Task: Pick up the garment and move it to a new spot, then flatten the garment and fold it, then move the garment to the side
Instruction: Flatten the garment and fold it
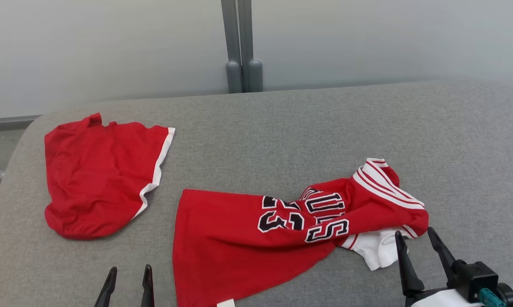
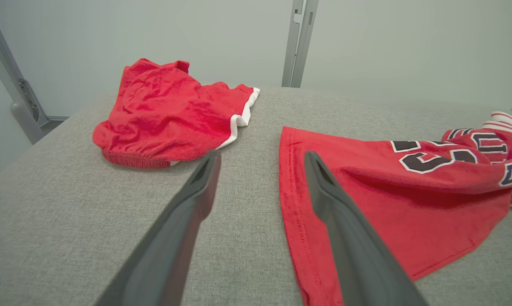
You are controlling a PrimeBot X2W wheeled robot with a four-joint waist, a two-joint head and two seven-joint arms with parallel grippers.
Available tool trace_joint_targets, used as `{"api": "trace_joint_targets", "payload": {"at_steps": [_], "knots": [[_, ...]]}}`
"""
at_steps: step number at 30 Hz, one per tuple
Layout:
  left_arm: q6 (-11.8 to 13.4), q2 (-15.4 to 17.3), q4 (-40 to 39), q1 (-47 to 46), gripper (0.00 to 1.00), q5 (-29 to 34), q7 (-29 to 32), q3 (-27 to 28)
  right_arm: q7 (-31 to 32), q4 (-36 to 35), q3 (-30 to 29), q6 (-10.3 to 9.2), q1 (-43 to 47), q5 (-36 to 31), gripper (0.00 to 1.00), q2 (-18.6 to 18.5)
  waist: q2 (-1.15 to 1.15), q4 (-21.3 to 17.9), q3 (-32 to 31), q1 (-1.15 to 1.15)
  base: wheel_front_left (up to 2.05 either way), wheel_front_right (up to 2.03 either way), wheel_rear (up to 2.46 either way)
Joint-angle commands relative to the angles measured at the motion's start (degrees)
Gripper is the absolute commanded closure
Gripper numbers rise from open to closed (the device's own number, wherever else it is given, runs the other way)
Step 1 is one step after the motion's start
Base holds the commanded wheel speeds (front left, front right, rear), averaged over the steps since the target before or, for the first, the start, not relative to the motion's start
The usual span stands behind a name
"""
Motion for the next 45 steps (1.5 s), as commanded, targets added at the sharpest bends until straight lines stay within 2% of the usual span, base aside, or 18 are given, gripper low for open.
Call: {"api": "trace_joint_targets", "payload": {"at_steps": [1,5,12,22,23,24,25,28,30,34,36,37,41,45], "knots": [[-0.44,-0.40,0.13,0.44,0.00,0.31,-0.01,0.57,-0.17,0.75,0.40,-0.02,0.35,-1.00,0.00,-0.11,0.00,0.98,-0.33,0.00,0.00,0.00,0.00],[-1.05,-0.91,0.70,0.26,0.00,-0.63,-0.01,1.49,-0.17,6.79,2.49,-0.02,-1.37,-4.31,0.00,0.08,0.00,1.52,-0.01,0.00,0.00,0.00,0.00],[-1.63,-1.25,1.16,-1.39,0.00,-0.77,-0.01,1.00,-0.07,19.87,1.05,-0.02,-8.12,-6.87,0.00,0.52,0.00,2.32,2.12,0.00,0.00,0.00,0.00],[-0.61,-1.26,1.26,-2.65,0.00,-2.26,-0.01,0.17,-0.13,27.16,1.32,-0.03,-13.32,-5.81,0.00,0.58,0.00,2.71,3.44,0.00,0.00,0.00,0.00],[-0.59,-1.26,1.32,-2.61,0.00,-2.36,-0.01,0.14,-0.13,27.39,1.24,-0.03,-13.46,-5.67,0.16,0.57,0.00,2.68,3.40,0.00,0.00,0.00,0.00],[-0.49,-1.26,1.32,-2.57,0.00,-2.44,-0.01,0.11,-0.14,27.64,1.10,-0.03,-13.55,-5.69,0.29,0.57,0.00,2.63,3.45,0.00,0.00,0.00,0.00],[-0.37,-1.26,1.28,-2.57,0.00,-2.59,-0.01,0.12,-0.14,27.83,0.99,-0.02,-13.53,-5.60,0.61,0.57,0.00,2.57,3.52,0.00,0.00,0.00,0.00],[-0.19,-1.27,1.36,-2.55,0.00,-2.73,-0.01,-0.01,-0.15,27.54,0.35,-0.02,-13.13,-4.79,0.87,0.58,0.00,2.30,3.61,0.00,0.00,0.00,0.00],[-0.15,-1.27,1.54,-2.41,0.00,-2.72,-0.01,-0.03,-0.15,27.15,0.10,-0.03,-12.47,-3.84,1.00,0.59,0.00,1.99,3.56,0.00,0.00,0.00,0.00],[0.15,-1.27,1.67,-1.88,0.00,-3.05,-0.02,0.05,0.06,26.35,-0.94,-0.03,-10.89,1.45,1.00,0.54,0.00,1.39,3.11,0.00,0.00,0.00,0.00],[0.32,-1.26,1.44,-1.46,0.00,-3.32,-0.02,0.27,1.49,24.95,-1.04,-0.02,-10.12,8.35,1.00,0.60,0.00,0.97,2.86,0.00,0.00,0.00,0.00],[0.41,-1.26,1.33,-1.13,0.00,-3.46,-0.02,0.36,2.95,23.75,-0.90,-0.02,-9.63,13.51,1.00,0.62,0.00,0.76,2.79,0.00,0.00,0.00,0.00],[0.60,-1.26,1.25,-0.44,0.00,-3.87,-0.02,0.64,9.72,17.09,-3.31,-0.02,-7.70,27.09,1.00,0.47,0.00,0.02,2.66,0.00,0.00,0.00,0.00],[0.61,-1.26,1.52,-0.55,0.00,-4.26,-0.02,0.66,17.49,13.15,-9.36,-0.02,-6.12,31.27,1.00,-0.40,0.00,-0.39,2.96,0.00,0.00,0.00,0.00]]}}
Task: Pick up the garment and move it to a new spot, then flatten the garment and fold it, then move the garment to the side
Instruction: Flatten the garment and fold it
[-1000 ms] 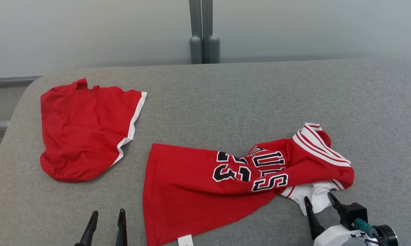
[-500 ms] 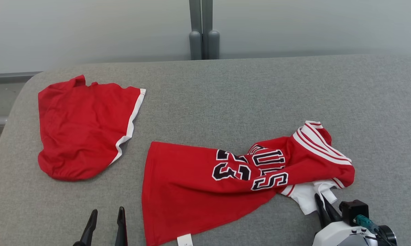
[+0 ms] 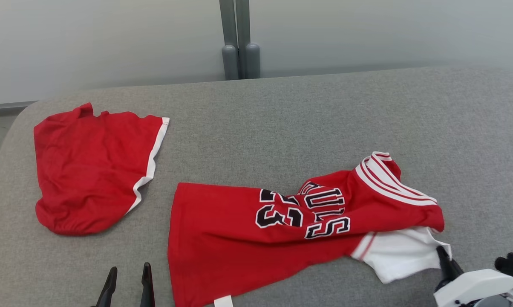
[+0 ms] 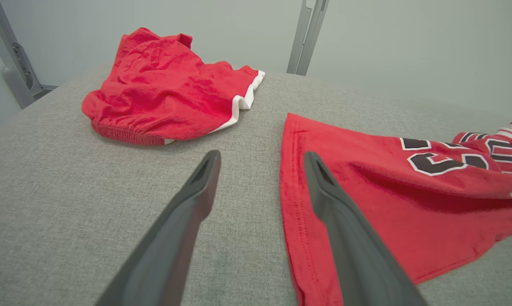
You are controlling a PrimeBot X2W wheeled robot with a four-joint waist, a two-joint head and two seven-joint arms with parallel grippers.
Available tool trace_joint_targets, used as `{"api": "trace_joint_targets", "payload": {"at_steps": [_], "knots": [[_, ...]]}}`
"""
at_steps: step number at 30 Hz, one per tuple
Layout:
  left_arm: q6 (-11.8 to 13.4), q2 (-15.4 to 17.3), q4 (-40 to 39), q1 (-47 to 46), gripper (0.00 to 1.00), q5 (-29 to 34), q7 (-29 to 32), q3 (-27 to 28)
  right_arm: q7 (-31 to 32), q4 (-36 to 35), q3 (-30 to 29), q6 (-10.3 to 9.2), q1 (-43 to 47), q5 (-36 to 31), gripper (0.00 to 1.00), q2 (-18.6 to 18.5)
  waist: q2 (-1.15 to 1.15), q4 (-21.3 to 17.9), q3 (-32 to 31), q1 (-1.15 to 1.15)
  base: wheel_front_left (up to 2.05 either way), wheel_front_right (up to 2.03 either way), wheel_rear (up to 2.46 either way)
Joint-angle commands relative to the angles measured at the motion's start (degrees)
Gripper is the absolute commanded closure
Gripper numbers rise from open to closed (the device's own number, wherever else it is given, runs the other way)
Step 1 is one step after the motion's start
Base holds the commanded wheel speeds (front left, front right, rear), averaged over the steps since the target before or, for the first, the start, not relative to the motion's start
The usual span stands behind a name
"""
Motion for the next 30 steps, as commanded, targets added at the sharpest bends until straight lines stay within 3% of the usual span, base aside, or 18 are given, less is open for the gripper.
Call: {"api": "trace_joint_targets", "payload": {"at_steps": [1,8,9,10,11,17,24,30], "knots": [[0.18,0.05,0.19,0.19,0.00,-0.89,-0.02,0.09,2.04,-0.18,-2.01,-0.02,0.59,-0.24,1.00,-1.06,0.00,-0.11,0.17,0.00,0.00,0.00,0.00],[-0.10,0.07,1.19,-0.51,0.00,-0.23,-0.02,-0.11,8.36,5.45,-6.75,-0.01,-4.14,-7.27,1.00,-2.49,0.00,-1.07,1.00,0.00,0.00,0.00,0.00],[-0.13,0.07,1.31,-0.66,0.00,-0.16,-0.02,-0.15,8.39,6.19,-6.64,-0.01,-4.45,-9.30,0.80,-3.09,0.00,-1.00,1.01,0.00,0.00,0.00,0.00],[-0.19,0.07,1.53,-0.83,0.00,-0.04,-0.02,-0.22,7.93,6.87,-6.31,-0.02,-4.62,-11.85,0.53,-4.06,0.00,-0.81,0.95,0.00,0.00,0.00,0.00],[-0.17,0.06,1.69,-0.91,0.00,0.04,-0.02,-0.23,7.53,7.52,-6.36,-0.04,-4.46,-13.77,0.00,-4.57,0.00,-0.58,0.78,0.00,0.00,0.00,0.00],[-0.05,0.06,1.15,-0.35,0.00,0.08,-0.02,0.47,0.19,4.96,-6.40,-0.02,-2.12,-24.79,0.00,-7.47,0.00,0.22,0.03,0.00,0.00,0.00,0.00],[-0.41,0.07,-0.33,2.21,0.00,-0.76,-0.02,1.47,-14.46,-6.80,-2.67,-0.02,2.06,-30.95,0.00,-6.82,0.00,0.04,-2.68,0.00,0.00,0.00,0.00],[-1.10,0.07,0.57,1.52,0.00,-0.92,-0.02,1.84,-17.12,-15.03,2.75,-0.03,3.21,-34.23,0.00,-4.35,0.00,0.14,-3.71,0.00,0.00,0.00,0.00]]}}
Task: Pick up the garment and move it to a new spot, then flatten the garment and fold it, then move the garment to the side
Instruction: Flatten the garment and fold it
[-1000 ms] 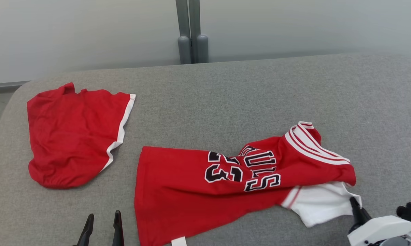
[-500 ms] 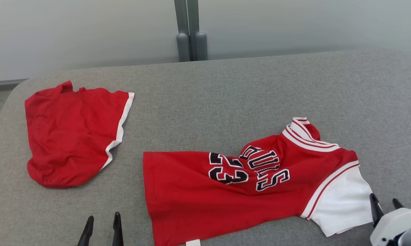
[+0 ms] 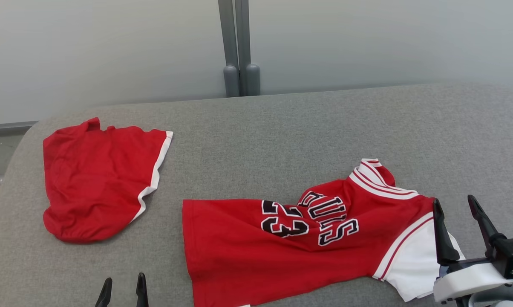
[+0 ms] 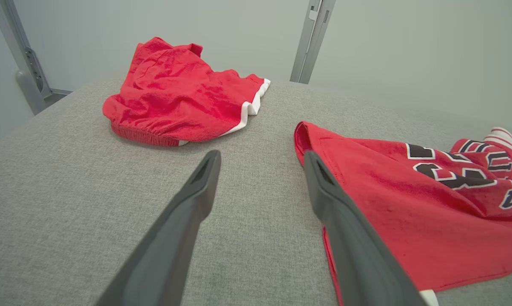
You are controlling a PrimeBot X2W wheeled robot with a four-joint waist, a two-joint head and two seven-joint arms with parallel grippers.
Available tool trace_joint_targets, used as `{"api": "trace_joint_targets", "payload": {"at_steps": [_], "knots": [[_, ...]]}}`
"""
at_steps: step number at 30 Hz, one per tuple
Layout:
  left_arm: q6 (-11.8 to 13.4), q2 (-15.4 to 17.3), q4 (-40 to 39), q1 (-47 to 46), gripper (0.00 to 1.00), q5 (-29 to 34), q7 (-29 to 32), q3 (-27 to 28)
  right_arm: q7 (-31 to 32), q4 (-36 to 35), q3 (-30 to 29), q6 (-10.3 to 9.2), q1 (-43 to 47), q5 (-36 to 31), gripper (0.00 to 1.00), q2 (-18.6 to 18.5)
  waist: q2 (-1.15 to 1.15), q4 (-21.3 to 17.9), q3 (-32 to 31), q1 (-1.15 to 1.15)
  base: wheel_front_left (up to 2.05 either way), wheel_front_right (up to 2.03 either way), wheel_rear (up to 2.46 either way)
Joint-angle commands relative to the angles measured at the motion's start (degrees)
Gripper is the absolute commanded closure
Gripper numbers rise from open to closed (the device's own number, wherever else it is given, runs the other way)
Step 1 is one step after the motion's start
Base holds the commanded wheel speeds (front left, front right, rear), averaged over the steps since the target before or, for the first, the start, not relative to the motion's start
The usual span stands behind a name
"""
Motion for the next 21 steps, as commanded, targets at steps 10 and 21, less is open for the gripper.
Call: {"api": "trace_joint_targets", "payload": {"at_steps": [10,21], "knots": [[-1.27,0.10,1.51,-6.60,0.00,-0.07,-0.02,-0.60,-0.28,-2.93,4.86,-0.05,1.99,-1.98,0.00,2.89,0.00,1.96,-0.13,0.00,0.00,0.00,0.00],[-1.79,0.10,2.12,-6.33,0.00,0.51,-0.01,-2.05,-0.29,-0.91,3.60,-0.05,0.84,-2.67,0.00,3.40,0.00,1.37,-0.78,0.00,0.00,0.00,0.00]]}}
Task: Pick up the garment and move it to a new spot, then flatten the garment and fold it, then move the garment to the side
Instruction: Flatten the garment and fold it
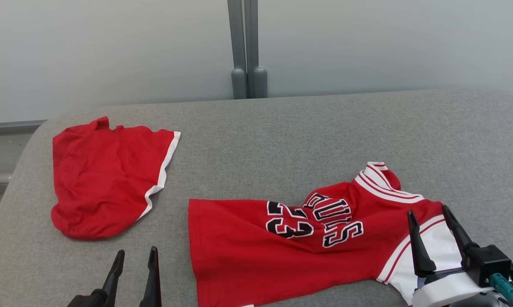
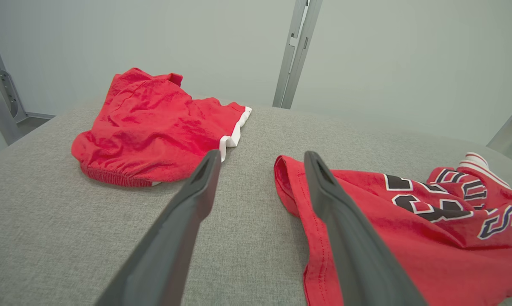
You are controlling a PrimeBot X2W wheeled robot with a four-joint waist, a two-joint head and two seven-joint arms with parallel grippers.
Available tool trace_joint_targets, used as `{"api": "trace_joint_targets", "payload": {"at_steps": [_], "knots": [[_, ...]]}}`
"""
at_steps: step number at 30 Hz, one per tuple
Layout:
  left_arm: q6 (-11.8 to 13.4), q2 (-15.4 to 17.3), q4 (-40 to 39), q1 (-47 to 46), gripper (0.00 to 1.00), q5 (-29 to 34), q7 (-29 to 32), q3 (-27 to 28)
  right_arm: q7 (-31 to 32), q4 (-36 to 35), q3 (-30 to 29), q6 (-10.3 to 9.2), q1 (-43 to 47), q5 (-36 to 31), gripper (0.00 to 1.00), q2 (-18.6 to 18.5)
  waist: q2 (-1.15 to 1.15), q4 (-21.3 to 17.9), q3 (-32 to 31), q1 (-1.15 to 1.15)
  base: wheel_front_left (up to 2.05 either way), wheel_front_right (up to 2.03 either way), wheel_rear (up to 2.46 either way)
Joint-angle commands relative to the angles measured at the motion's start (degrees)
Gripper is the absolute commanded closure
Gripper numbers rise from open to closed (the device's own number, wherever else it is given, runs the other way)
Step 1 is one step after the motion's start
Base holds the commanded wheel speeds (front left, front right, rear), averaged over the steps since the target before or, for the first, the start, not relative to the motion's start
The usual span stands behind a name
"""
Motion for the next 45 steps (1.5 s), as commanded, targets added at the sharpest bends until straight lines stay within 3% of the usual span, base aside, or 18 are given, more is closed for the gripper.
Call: {"api": "trace_joint_targets", "payload": {"at_steps": [1,14,18,28,41,43,44,45], "knots": [[-0.14,0.10,0.19,-0.07,0.00,0.80,-0.01,0.10,-0.16,0.23,-0.07,-0.06,-0.23,-0.51,0.00,-0.01,0.00,-0.01,-0.07,0.00,0.00,0.00,0.00],[-0.34,0.10,0.01,0.85,0.00,0.27,-0.01,-1.55,-0.16,1.30,-0.98,-0.06,-0.10,-0.17,0.00,-0.06,0.00,-1.31,0.41,0.00,0.00,0.00,0.00],[-0.37,0.12,4.15,2.57,0.00,0.38,0.21,-6.44,-0.16,6.34,-1.62,-0.06,-0.14,-1.22,0.00,-2.47,0.00,-2.42,0.76,0.00,0.00,0.00,0.00],[-0.40,1.50,8.86,1.67,0.00,-3.61,11.85,-12.43,6.19,19.95,-5.88,-0.05,-2.38,-3.35,0.00,-8.62,0.00,-3.27,1.64,0.00,0.00,0.00,0.00],[0.00,1.62,13.13,-1.36,0.00,-6.44,17.95,-13.07,14.92,30.84,3.67,-0.05,-10.36,1.83,0.00,-10.53,0.00,-4.46,7.24,0.00,0.00,0.00,0.00],[0.02,1.79,13.87,-1.37,0.78,-6.51,18.94,-13.46,16.70,32.68,5.67,-0.02,-10.71,3.92,0.00,-10.37,0.00,-4.39,7.53,0.00,0.00,0.00,0.00],[-0.01,1.86,14.14,-1.39,1.00,-6.63,19.49,-13.68,17.39,33.25,6.75,0.02,-10.77,5.10,0.00,-10.45,0.00,-4.32,7.71,0.00,0.00,0.00,0.00],[-0.07,1.79,14.60,-1.28,1.00,-6.95,20.28,-14.21,18.15,33.80,8.09,0.05,-10.79,6.64,0.00,-10.44,0.00,-4.26,7.73,0.00,0.00,0.00,0.00]]}}
